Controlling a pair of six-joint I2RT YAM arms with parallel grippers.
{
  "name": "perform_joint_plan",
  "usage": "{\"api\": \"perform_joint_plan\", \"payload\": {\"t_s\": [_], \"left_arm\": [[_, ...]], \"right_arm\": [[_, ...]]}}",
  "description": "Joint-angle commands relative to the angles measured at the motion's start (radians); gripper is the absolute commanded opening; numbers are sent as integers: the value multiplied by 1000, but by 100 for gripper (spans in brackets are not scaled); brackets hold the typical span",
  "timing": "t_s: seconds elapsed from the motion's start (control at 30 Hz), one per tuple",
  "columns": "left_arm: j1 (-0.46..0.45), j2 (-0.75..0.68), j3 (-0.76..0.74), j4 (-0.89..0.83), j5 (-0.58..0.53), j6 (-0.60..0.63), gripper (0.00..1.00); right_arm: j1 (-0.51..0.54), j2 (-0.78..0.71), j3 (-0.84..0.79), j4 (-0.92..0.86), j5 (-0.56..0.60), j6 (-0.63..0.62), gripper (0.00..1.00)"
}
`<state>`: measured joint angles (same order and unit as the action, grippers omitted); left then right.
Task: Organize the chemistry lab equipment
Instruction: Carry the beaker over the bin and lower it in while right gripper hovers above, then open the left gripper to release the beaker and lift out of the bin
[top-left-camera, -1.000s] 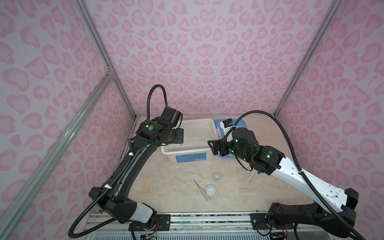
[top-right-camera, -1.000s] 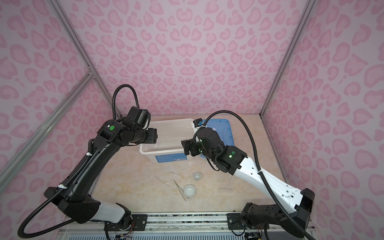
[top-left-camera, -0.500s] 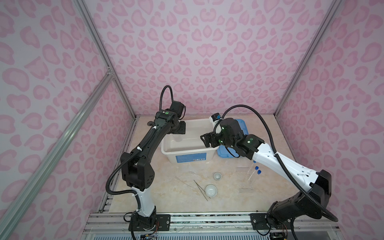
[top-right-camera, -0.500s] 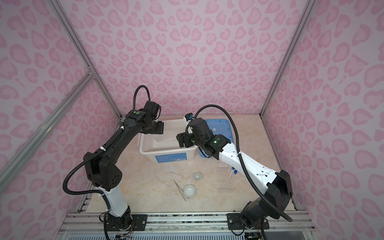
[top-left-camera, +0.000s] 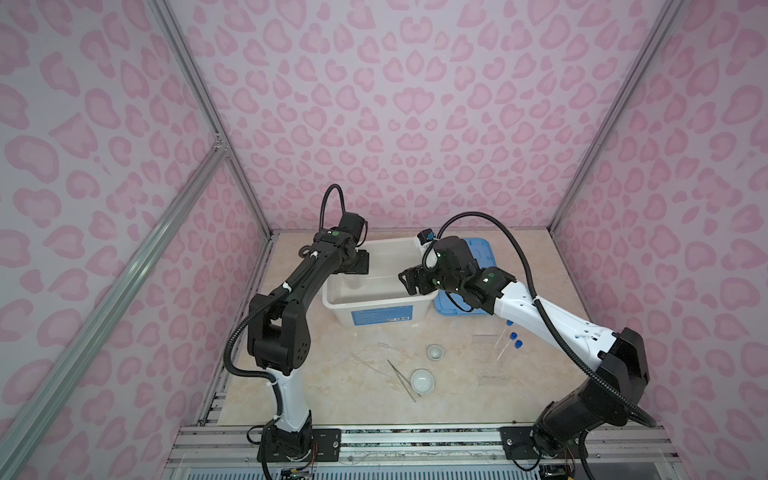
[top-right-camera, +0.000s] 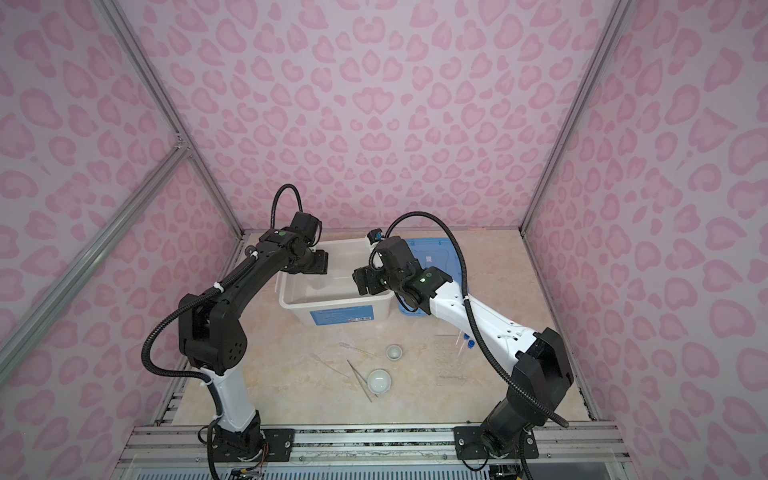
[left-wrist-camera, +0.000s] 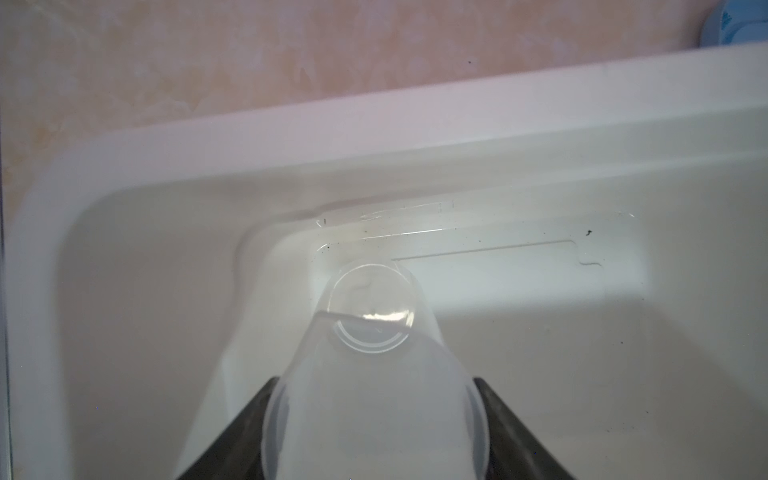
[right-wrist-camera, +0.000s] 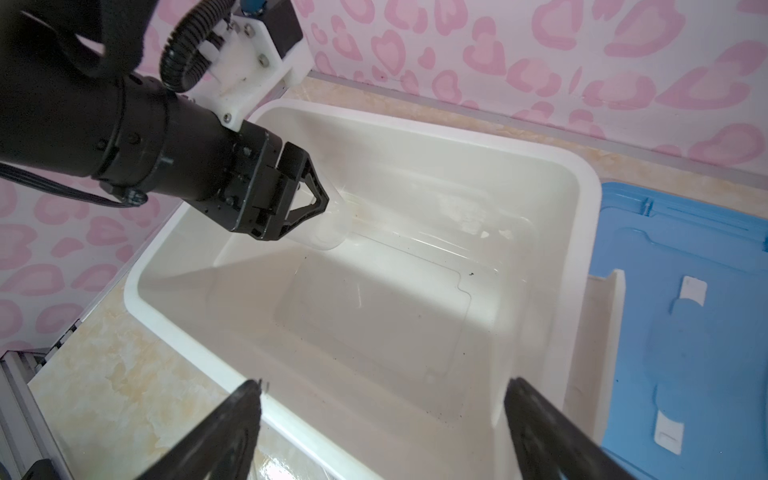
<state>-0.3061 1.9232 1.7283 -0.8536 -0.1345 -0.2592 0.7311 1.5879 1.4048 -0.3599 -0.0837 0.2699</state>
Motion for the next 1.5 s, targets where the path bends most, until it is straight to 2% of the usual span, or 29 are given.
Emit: {"api": "perform_joint_plan", "payload": {"t_s": [0.0, 0.27, 0.57, 0.87, 1.17, 1.3, 1.47], "left_arm": [[8, 21, -17, 51, 9, 12, 71], [9, 35, -76, 114, 14, 11, 71], [10, 70, -69, 117, 8, 13, 74], [10, 74, -91, 132, 10, 9, 82], [8, 14, -54, 115, 23, 2, 98], [4, -36, -46, 111, 28, -12, 98], [-9, -134, -41, 101, 48, -23, 98]], "right_arm": [[0, 9, -9, 32, -10, 0, 92], [-1, 18, -15, 48, -10, 3, 92], [-1, 30, -20, 52, -11, 5, 91], [-1, 29, -17, 44, -11, 6, 91], [-1, 24, -3, 31, -11, 5, 91], [-1, 11, -2, 25, -8, 2, 92], [-1, -32, -3, 6, 0, -18, 98]]}}
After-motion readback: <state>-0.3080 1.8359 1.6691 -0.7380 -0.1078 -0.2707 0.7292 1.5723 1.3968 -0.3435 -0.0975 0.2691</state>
